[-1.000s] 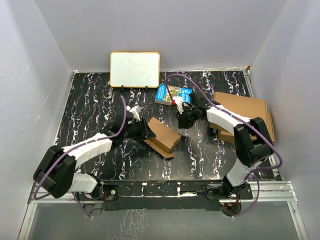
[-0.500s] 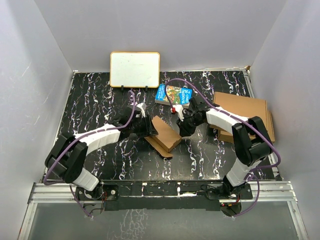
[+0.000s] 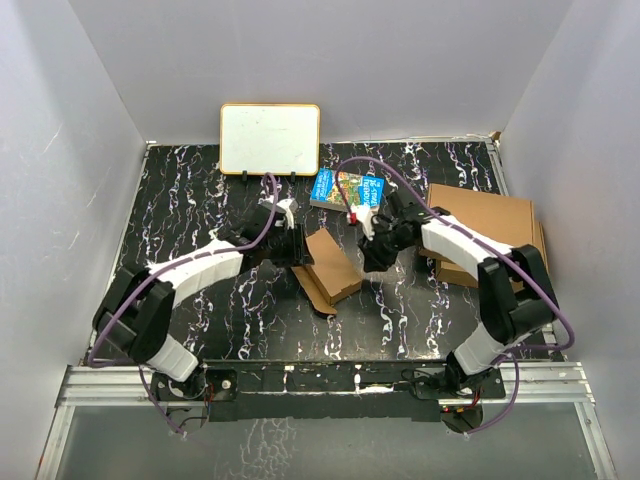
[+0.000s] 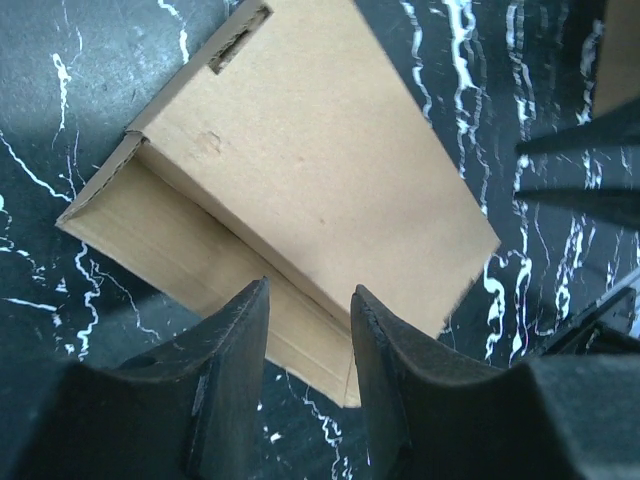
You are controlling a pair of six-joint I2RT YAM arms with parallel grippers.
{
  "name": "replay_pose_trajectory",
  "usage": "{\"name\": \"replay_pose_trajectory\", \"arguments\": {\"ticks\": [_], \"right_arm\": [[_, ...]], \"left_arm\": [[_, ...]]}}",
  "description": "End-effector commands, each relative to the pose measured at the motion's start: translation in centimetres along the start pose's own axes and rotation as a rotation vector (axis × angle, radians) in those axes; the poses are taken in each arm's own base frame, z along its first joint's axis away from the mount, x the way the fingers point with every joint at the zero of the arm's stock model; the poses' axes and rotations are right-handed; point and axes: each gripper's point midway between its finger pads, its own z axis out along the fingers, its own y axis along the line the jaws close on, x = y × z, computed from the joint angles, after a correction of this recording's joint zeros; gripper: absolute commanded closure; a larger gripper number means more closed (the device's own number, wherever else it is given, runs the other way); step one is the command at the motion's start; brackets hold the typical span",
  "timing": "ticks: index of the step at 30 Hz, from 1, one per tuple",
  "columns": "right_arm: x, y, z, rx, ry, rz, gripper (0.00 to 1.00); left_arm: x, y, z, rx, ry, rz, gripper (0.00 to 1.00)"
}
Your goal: Fold the paper box
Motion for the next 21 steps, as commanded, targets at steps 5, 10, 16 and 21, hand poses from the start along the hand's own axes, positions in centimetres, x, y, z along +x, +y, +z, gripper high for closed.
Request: {"name": "replay_pose_trajectory", "arguments": {"ticks": [5,10,16,21], "right_arm": [[-4.9,0.3,-5.0,0.034,-0.237,-0.086,0.59],[-8.5,3.2,-6.0,-0.116,-0.411,-0.108,0.44],[-8.9,3.5,-4.5,-0.221,-0.456,0.043,0.30],[-7.1,2.5,-2.8,-0.199,-0.405,0.117,0.27]], "left_arm": [[0.1,-4.7,-6.9,0.278,-0.158,0.292,0.61],[1.5,-8.3,-9.8,0.470,-0.365,0.488,0.53],[6.4,-10.5,-9.7,0.577,-0.534,0.862,0.46],[9.0,-9.4,-8.6,0.548,-0.597,1.066,0.42]]}}
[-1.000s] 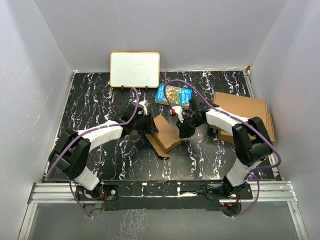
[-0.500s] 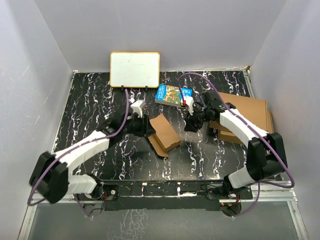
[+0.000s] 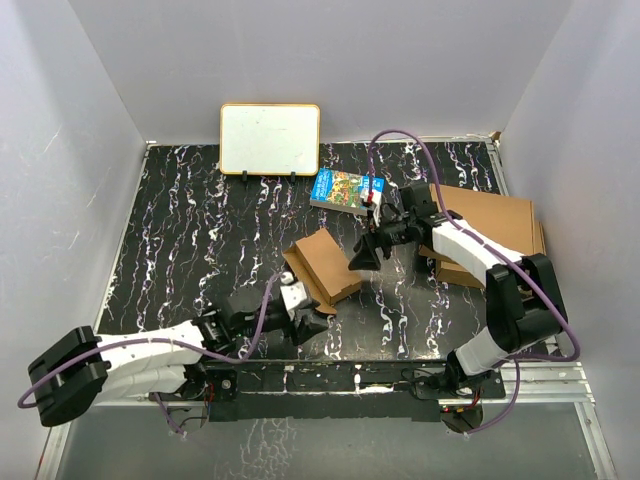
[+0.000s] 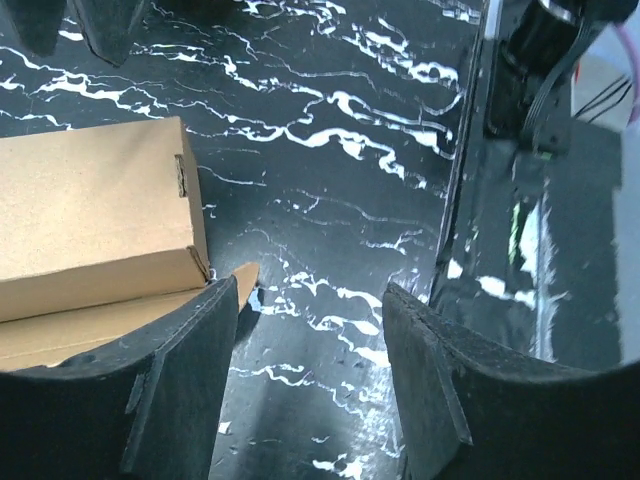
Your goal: Fold the paper box
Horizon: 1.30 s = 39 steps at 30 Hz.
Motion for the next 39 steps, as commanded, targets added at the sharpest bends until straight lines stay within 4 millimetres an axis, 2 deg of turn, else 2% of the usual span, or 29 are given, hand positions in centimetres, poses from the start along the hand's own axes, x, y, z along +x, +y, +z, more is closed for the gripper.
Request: {"name": "replay_pose_trajectory", "arguments": {"ticks": [1,5,11,15,22,26,39], "right_arm": [[0.0,-0.6,0.5,-0.003,-0.033,0.019,0.25],[0.7,-1.6,0.6,0.038,-0.018,0.016,0.23],[0.4,-2.8,-0.3,0.073,-0.036,0.045,0.23],[0.6,-2.9,-0.5,0.065,-0.058,0.091,0.23],[1.2,-3.0,0.2,0.039,-0.064,0.173,0.24],[1.8,-3.2,0.6,0.032,-0.054,0.213,0.25],[2.5,-3.7,1.0,0.030,-0.041,0.248,0.25]], "left_arm": [[-2.3,0.5,0.1,-0.038,-0.144,0.287,0.42],[-0.8,0.7,0.7,-0.032,-0.089,0.340,0.42],[0.6,0.7,2.0,0.001,-0.037,0.384,0.44],[1.4,0.8,2.5,0.004,-0.004,0.388,0.45],[2.4,1.8,3.5,-0.020,0.077,0.415,0.53],[3.2,2.1,4.2,-0.014,0.115,0.425,0.53],[4.3,2.4,4.0,-0.003,0.170,0.465,0.53]]}}
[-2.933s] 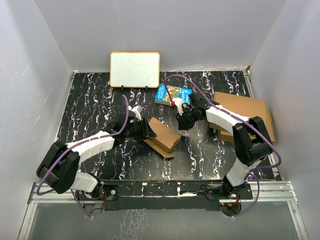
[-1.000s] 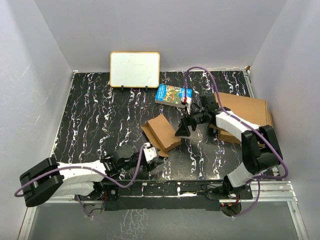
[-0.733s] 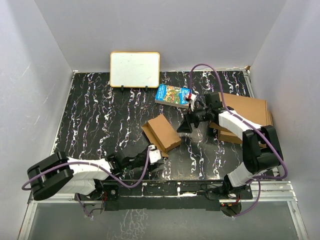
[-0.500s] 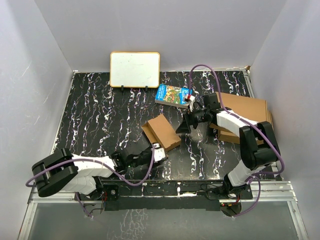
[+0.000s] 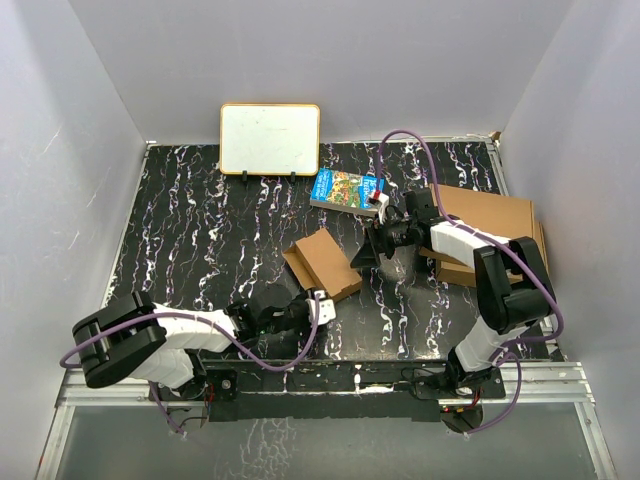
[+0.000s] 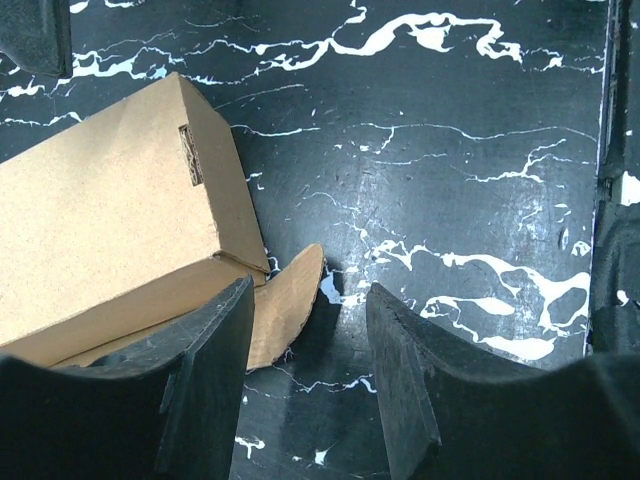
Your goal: Fold the paper box
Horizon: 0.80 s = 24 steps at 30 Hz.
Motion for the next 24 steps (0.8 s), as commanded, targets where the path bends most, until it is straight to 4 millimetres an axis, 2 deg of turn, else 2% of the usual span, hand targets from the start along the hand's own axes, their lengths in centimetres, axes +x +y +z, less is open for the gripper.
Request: {"name": "replay_pose_trajectory", "arguments": {"ticks": [1,24], "right_arm": [[-0.8,-0.1,0.3,-0.026,-0.028,-0.022,0.25],[-0.3,-0.4,0.6,-0.029,-0.023,0.008,0.25]], "left_arm": [[-1.1,0.5,0.3,0.002,-0.011,0.048,0.53],[0.5,1.0,1.7,-0.010,0.069,0.056,0.72]]}}
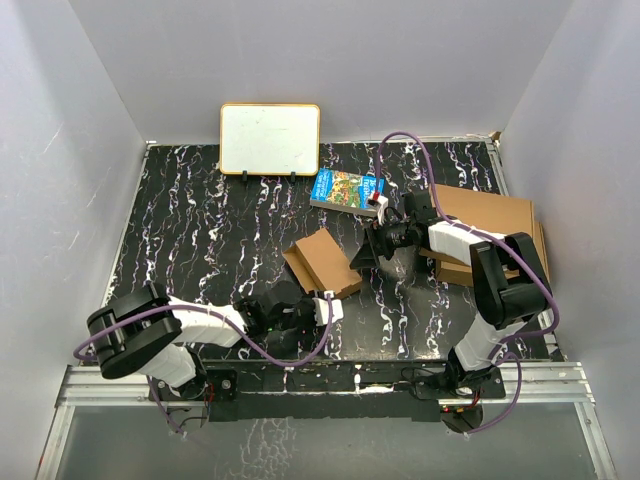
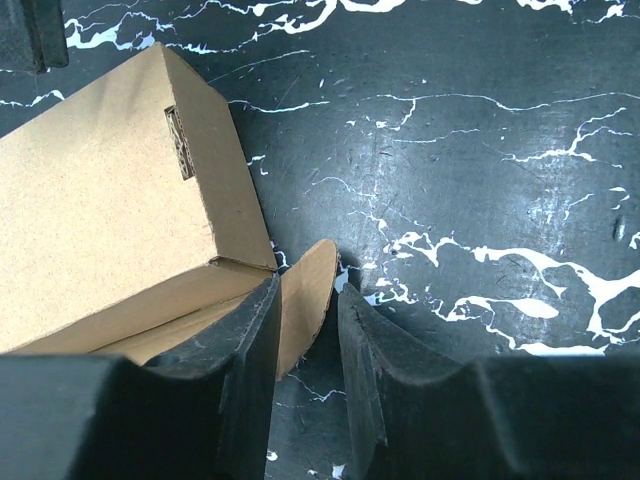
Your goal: Fold the paper box
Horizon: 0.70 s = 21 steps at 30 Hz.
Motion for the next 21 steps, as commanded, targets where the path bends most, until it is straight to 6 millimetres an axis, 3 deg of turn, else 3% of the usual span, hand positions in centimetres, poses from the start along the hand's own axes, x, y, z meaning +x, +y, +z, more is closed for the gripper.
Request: {"name": "replay_pose_trajectory", "arguments": {"ticks": [1,21], "right_arm": [[-1.09,0.31,0.10,-0.028,-0.037,-0.042,0.25],[-0.39,0.96,0.61,-0.091,-0.044,0.041,0.25]], "left_arm": [[-1.18,0.67,0.47,-0.016,-0.020,0.011,0.73],[-0.40,0.54,0.56,-0.029,0.001,-0.038,0.91]]}}
